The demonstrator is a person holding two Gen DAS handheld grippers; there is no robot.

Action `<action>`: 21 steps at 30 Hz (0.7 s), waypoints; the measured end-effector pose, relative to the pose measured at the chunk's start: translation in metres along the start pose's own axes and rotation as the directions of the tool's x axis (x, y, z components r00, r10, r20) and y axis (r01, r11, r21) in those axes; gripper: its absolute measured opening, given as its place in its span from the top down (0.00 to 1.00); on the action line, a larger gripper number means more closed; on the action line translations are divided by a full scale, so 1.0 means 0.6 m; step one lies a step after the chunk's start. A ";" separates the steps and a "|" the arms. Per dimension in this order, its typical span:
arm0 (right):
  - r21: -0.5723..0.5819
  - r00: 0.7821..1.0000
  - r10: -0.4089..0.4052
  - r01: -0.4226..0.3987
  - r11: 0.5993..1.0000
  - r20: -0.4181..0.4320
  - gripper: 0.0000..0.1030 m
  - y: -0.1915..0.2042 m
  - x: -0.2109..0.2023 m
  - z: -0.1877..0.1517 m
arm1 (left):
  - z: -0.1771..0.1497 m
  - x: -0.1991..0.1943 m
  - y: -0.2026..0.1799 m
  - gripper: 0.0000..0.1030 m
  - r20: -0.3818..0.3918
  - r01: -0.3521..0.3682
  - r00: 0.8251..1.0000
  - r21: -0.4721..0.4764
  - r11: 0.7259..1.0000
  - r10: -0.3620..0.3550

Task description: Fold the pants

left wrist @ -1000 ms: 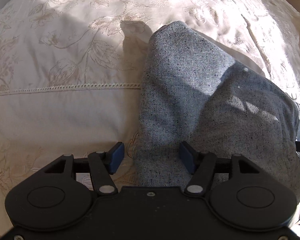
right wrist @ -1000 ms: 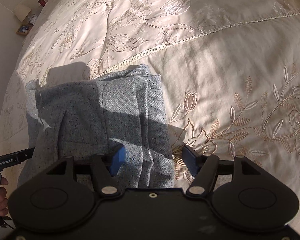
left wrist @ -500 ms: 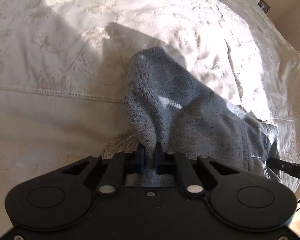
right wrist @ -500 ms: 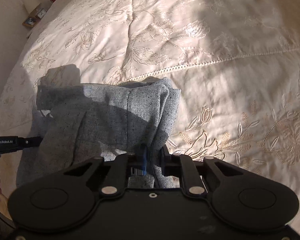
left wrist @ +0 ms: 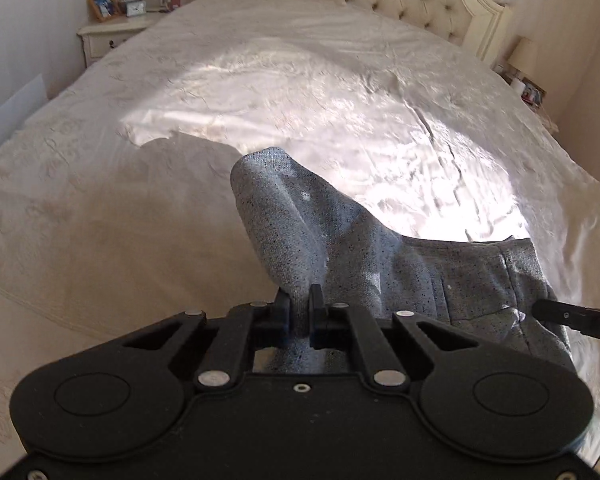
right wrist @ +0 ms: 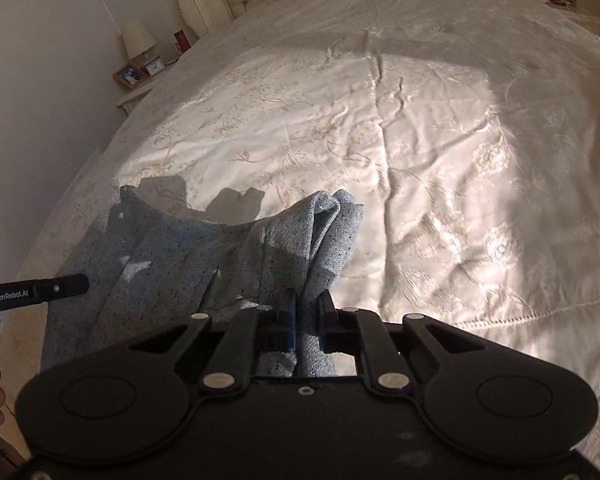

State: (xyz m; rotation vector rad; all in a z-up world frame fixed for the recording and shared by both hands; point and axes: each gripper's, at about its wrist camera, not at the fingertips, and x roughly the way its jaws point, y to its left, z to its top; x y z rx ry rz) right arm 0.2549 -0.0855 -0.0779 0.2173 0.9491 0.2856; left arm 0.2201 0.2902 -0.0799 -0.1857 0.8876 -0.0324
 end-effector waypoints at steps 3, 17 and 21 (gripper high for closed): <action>-0.036 0.999 0.015 -0.013 0.999 0.037 0.80 0.042 0.055 0.049 | 0.033 0.051 0.042 0.75 -0.041 -0.127 0.991 -0.001 0.992 0.126; -0.114 0.998 -0.050 0.045 0.993 -0.041 0.75 0.116 0.090 0.047 | -0.009 0.043 0.078 0.79 -0.185 -0.304 0.944 -0.170 0.937 0.273; -0.104 0.998 -0.045 0.040 0.994 -0.049 0.74 0.128 0.055 0.034 | -0.017 0.018 0.040 0.78 -0.202 -0.280 0.948 -0.155 0.948 0.247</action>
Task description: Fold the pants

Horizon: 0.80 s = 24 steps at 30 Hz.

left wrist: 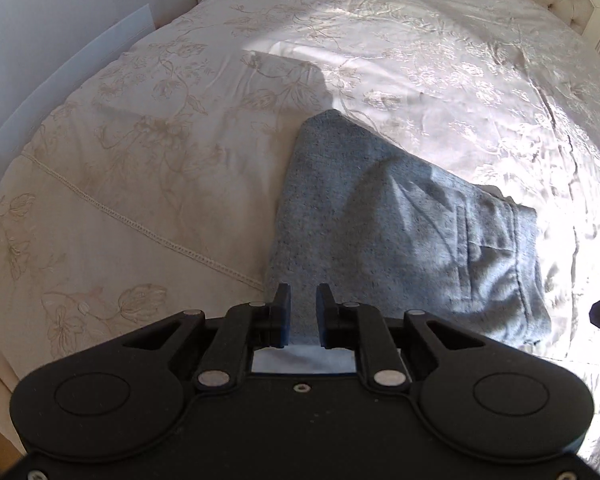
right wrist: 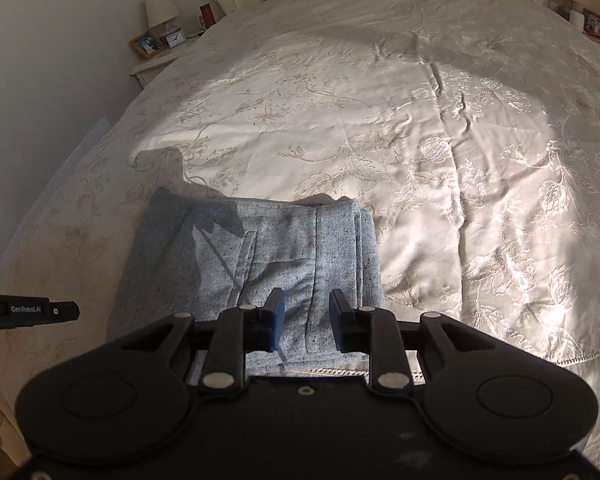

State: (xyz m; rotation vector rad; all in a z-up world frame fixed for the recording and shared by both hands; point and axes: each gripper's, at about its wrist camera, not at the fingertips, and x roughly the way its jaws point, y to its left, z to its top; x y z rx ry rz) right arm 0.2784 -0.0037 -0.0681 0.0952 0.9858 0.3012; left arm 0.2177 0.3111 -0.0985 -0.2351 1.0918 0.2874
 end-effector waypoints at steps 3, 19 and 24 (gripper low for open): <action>0.004 1.000 0.007 -0.007 1.000 0.011 0.73 0.011 -0.030 -0.007 | -0.014 -0.029 -0.017 0.78 -0.003 0.032 0.999 0.003 0.999 -0.032; -0.012 0.992 0.021 -0.020 1.000 0.125 0.68 0.042 -0.177 -0.045 | -0.094 -0.150 -0.078 0.78 0.108 -0.032 0.994 0.115 0.993 0.020; -0.009 0.992 0.013 -0.012 1.000 0.128 0.67 0.041 -0.194 -0.055 | -0.103 -0.162 -0.073 0.77 0.080 0.023 0.996 0.089 0.996 -0.030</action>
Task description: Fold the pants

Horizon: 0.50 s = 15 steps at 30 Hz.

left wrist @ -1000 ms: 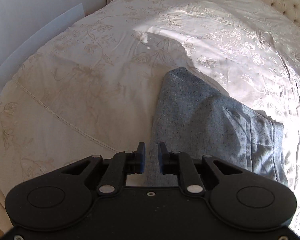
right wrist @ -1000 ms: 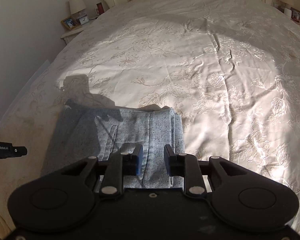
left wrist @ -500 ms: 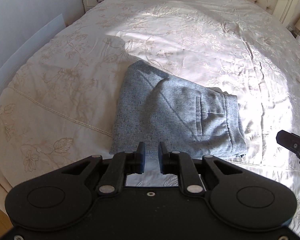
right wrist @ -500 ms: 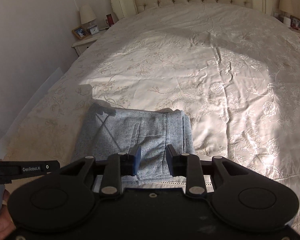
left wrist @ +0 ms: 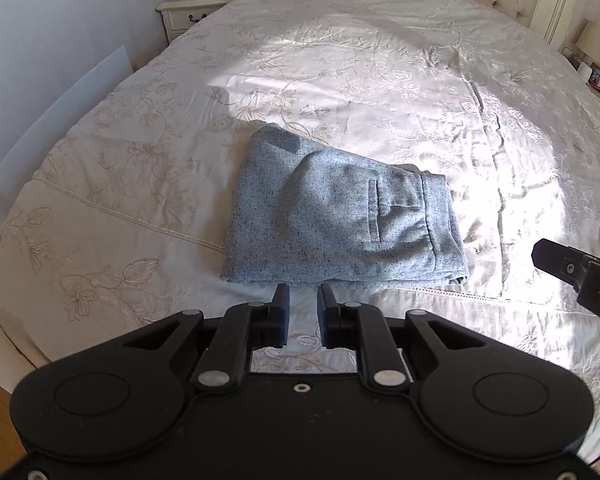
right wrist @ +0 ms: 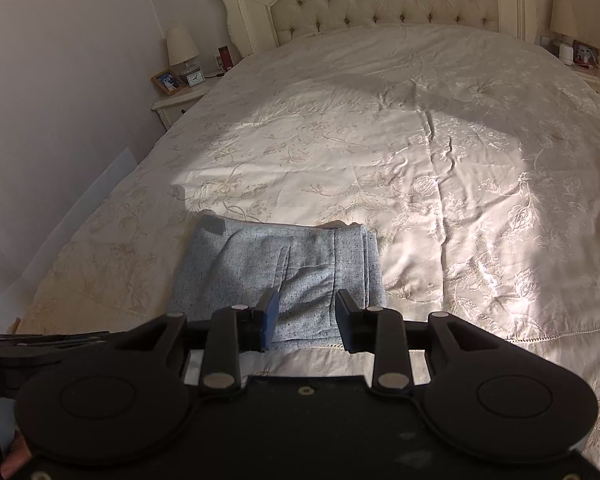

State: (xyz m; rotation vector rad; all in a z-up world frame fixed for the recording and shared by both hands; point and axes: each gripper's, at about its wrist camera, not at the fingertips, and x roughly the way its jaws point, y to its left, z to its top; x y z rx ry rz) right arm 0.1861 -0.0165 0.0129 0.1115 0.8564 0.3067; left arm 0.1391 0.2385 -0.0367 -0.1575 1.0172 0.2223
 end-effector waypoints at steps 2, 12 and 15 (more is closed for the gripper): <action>-0.003 1.000 -0.002 0.002 1.000 -0.002 0.67 0.000 -0.004 -0.002 | -0.005 -0.003 -0.002 0.77 -0.003 -0.010 1.000 -0.001 1.000 0.010; -0.031 1.000 0.014 -0.014 0.999 -0.010 0.67 0.009 -0.010 -0.004 | -0.010 -0.009 0.005 0.67 -0.009 -0.027 1.000 -0.035 0.999 0.027; -0.036 1.000 0.015 -0.015 0.999 -0.012 0.67 0.011 -0.012 -0.005 | -0.012 -0.009 0.006 0.67 -0.015 -0.024 1.000 -0.037 0.999 0.024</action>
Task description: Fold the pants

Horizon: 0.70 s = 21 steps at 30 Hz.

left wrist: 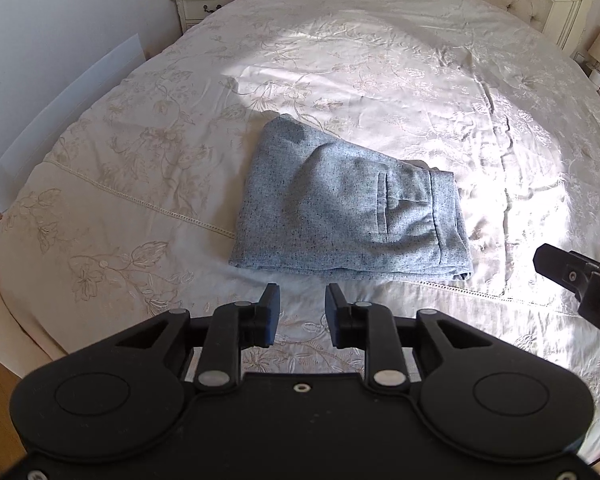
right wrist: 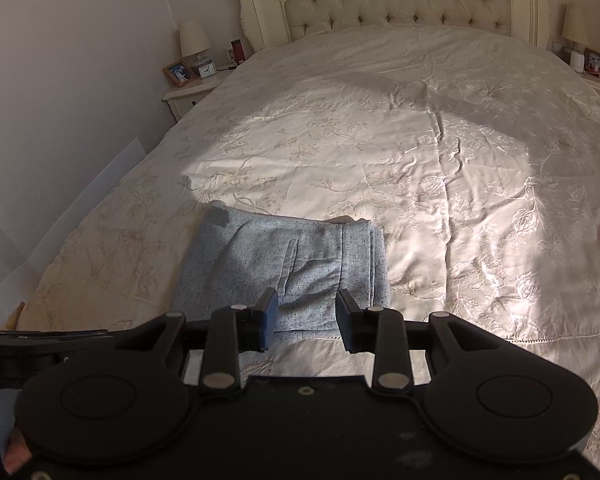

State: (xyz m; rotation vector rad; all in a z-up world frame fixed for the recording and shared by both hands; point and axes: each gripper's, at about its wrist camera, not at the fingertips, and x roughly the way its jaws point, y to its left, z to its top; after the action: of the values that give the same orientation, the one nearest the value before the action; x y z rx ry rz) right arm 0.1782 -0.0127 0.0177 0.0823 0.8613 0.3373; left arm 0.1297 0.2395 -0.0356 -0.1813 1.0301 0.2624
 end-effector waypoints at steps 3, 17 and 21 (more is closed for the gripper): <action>-0.002 1.000 0.002 -0.002 1.000 0.001 0.67 0.001 -0.002 -0.001 | -0.001 -0.001 0.001 0.67 -0.003 -0.001 1.000 -0.007 1.000 0.001; -0.006 1.000 0.004 -0.004 1.000 -0.009 0.66 0.008 -0.007 -0.008 | -0.009 -0.005 -0.004 0.66 -0.003 -0.017 1.000 0.018 1.000 0.017; -0.011 1.000 0.008 -0.008 1.000 -0.015 0.66 0.012 -0.008 -0.012 | -0.011 -0.005 -0.003 0.66 -0.007 -0.017 1.000 0.022 1.000 0.017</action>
State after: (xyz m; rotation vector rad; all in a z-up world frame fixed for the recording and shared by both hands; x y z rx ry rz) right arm 0.1682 -0.0078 0.0180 0.0731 0.8735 0.3507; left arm 0.1236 0.2357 -0.0365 -0.1538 1.0413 0.2656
